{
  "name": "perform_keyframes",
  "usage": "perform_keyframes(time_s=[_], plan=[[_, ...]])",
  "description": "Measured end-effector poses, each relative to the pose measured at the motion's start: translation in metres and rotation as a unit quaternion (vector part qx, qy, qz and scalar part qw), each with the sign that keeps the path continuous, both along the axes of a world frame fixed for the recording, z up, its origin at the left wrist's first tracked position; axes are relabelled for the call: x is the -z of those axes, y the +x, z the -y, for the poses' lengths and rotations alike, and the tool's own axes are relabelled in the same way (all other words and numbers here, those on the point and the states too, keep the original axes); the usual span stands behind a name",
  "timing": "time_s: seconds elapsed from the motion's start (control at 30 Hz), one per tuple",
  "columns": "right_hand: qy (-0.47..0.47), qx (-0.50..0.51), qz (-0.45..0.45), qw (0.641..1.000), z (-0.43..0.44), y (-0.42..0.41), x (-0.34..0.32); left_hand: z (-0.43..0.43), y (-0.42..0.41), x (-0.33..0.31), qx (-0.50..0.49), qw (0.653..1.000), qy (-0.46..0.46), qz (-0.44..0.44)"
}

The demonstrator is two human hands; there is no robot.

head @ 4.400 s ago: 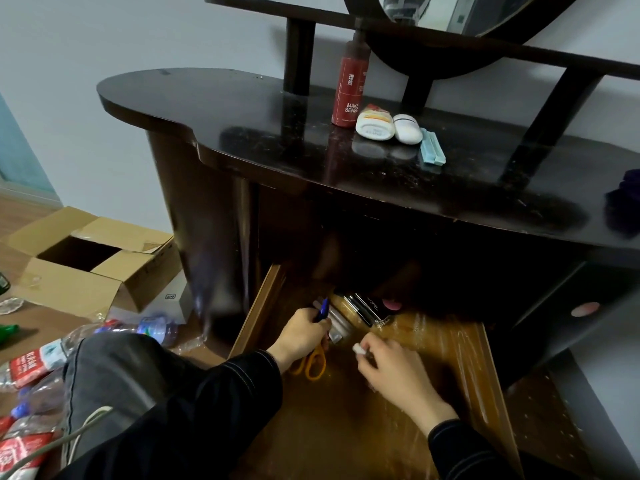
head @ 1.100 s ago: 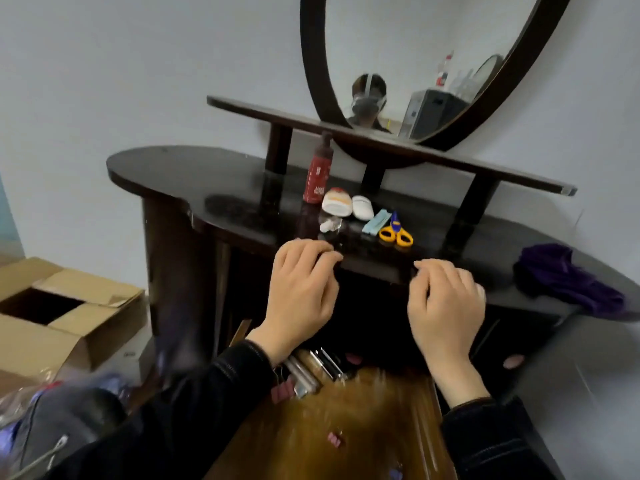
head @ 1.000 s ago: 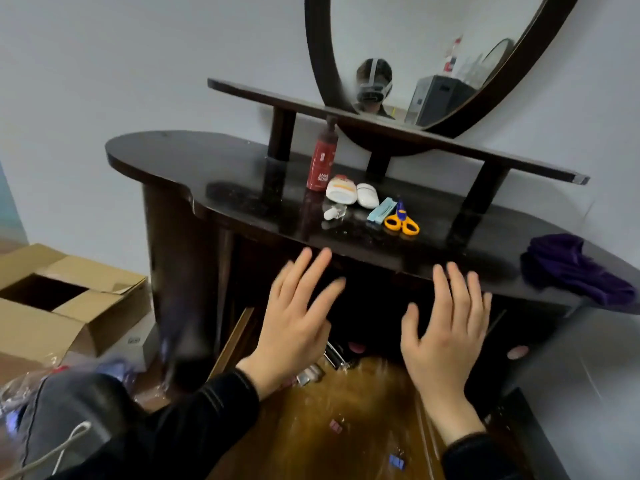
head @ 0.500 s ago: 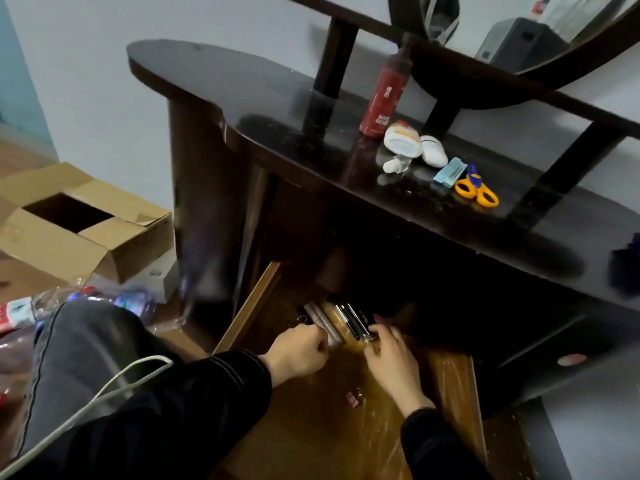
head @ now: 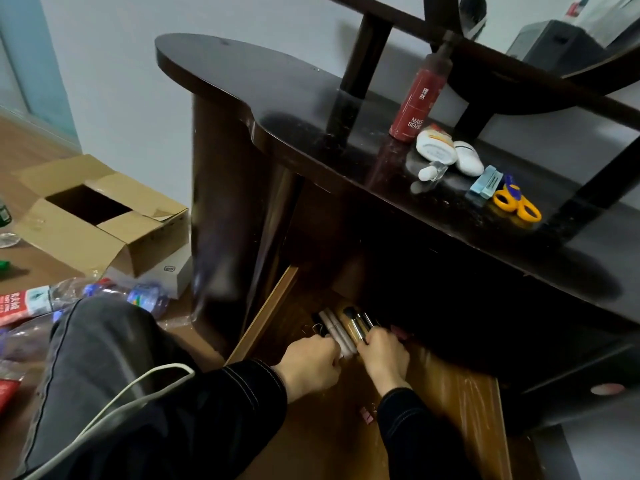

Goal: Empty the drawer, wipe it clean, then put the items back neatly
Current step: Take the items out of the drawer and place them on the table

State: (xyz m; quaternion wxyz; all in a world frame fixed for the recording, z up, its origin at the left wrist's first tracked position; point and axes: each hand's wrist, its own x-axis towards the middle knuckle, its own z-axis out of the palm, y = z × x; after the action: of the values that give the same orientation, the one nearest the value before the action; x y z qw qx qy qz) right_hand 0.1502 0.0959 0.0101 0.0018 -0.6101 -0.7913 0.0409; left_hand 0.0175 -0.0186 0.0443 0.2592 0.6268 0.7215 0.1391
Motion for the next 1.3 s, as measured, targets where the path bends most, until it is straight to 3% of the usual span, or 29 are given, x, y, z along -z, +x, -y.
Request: perform_keyframes(time_s=[0.1, 0.23, 0.4, 0.53, 0.63, 0.7, 0.9, 1.2, 1.3], plan=[[-0.037, 0.043, -0.089, 0.994, 0.006, 0.007, -0.005, 0.000, 0.000, 0.001, -0.024, 0.999, -0.006, 0.029], [-0.081, 0.017, -0.222, 0.972, 0.033, 0.018, -0.017, -0.003, 0.002, -0.003, -0.134, 0.972, -0.005, 0.195], [-0.115, -0.088, -0.245, 0.959, 0.061, 0.020, -0.033, -0.003, 0.000, -0.017, -0.232, 0.867, 0.021, 0.441], [-0.136, -0.099, -0.309, 0.936, 0.053, 0.013, -0.039, -0.006, -0.010, -0.016, -0.343, 0.811, 0.065, 0.470], [-0.095, -0.046, -0.267, 0.958, 0.036, 0.004, -0.034, -0.007, -0.021, -0.017, -0.413, 0.747, 0.081, 0.514], [-0.102, -0.033, -0.224, 0.969, 0.027, -0.006, -0.029, -0.007, -0.025, -0.018, -0.428, 0.725, 0.073, 0.535], [-0.110, -0.031, -0.090, 0.989, 0.013, -0.038, -0.014, -0.005, -0.026, -0.019, -0.424, 0.722, 0.057, 0.544], [-0.125, -0.018, -0.036, 0.991, 0.003, -0.051, -0.020, -0.008, -0.027, -0.016, -0.422, 0.713, 0.051, 0.558], [-0.143, -0.015, -0.062, 0.988, 0.001, -0.053, -0.021, -0.007, -0.028, -0.015, -0.420, 0.712, 0.046, 0.561]])
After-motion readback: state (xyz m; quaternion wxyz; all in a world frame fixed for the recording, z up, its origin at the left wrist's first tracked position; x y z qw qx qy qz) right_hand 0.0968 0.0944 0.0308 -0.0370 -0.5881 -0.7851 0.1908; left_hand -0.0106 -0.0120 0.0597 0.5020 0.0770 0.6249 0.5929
